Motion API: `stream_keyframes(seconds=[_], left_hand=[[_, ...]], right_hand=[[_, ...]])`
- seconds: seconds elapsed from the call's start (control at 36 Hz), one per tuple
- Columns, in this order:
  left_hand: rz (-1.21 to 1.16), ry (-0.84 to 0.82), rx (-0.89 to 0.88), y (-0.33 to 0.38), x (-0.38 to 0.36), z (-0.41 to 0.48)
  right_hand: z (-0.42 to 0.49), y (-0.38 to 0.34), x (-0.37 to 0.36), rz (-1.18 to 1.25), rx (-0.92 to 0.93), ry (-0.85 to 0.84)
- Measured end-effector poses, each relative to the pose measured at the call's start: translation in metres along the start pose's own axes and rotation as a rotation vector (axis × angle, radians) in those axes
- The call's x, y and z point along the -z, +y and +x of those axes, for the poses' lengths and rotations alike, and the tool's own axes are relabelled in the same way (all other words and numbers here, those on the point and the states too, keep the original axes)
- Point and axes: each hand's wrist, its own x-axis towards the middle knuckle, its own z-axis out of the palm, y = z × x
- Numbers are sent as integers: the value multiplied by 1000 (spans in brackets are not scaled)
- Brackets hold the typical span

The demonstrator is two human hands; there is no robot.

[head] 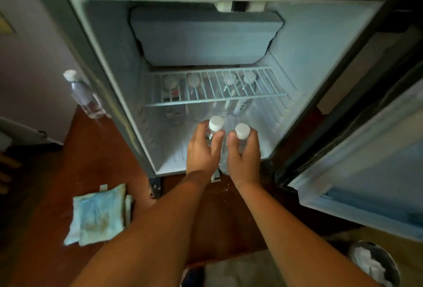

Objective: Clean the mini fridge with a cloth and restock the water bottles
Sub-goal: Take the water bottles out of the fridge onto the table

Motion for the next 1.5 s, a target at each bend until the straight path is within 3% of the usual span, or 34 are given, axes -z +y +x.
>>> stream_keyframes(seconds=[0.28,0.61,0.94,1.08,1.14,1.5], left_hand=[[160,167,16,12,112,-55],[216,371,25,-13,234,-47],[163,377,62,-103,290,34],[151,331,47,-128,299,57],[100,275,101,-162,309,98],[47,233,45,-225,285,167]], right_hand=[[-83,-62,-32,87,49,-186],[-132,-124,-131,152,30,-379],[-102,-126,-258,55,-39,-265],[-85,-124,-284,33,-69,-251],[-63,-115,-332,0,-106,-214],[-15,-76,-397,26,-125,-132]])
